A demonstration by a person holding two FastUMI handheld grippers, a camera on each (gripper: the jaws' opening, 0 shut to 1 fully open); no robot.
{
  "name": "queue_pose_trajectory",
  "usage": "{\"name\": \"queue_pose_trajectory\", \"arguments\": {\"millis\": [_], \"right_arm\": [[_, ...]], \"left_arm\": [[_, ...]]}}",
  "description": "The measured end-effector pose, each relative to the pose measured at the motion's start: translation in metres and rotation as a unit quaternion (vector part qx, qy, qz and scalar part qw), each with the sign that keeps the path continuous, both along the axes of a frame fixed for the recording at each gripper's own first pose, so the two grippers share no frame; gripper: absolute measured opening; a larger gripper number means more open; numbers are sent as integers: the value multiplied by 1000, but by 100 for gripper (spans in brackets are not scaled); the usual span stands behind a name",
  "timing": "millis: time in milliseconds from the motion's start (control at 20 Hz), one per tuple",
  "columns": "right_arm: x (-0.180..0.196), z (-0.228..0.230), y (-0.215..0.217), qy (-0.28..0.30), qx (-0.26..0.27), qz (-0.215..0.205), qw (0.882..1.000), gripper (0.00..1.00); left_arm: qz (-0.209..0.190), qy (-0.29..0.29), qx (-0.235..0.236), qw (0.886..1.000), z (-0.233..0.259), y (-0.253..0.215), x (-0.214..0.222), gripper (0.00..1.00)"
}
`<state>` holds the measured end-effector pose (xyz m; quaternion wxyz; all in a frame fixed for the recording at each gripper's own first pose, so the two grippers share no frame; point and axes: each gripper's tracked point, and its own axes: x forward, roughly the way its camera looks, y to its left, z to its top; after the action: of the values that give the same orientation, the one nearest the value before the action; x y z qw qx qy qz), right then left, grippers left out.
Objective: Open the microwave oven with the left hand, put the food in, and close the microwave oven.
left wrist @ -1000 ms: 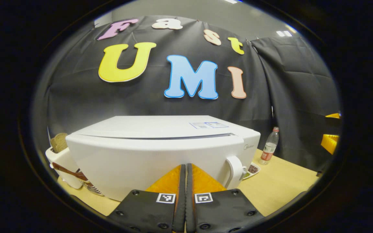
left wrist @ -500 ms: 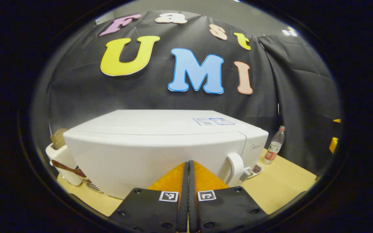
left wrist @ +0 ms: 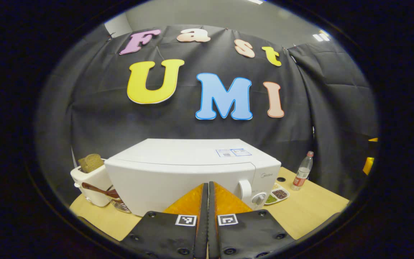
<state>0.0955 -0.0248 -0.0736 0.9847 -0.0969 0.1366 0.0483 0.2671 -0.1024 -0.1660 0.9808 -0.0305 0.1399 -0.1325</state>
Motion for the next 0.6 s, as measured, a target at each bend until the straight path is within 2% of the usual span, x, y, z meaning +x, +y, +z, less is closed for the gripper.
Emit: {"name": "queue_pose_trajectory", "arguments": {"millis": [450, 600], "right_arm": [[-47, 19, 2, -15, 36, 59, 997, 97], [-55, 25, 7, -20, 47, 73, 996, 97]], "left_arm": [[62, -21, 26, 997, 54, 30, -112, 7], [70, -31, 33, 997, 73, 38, -142, 7]]}}
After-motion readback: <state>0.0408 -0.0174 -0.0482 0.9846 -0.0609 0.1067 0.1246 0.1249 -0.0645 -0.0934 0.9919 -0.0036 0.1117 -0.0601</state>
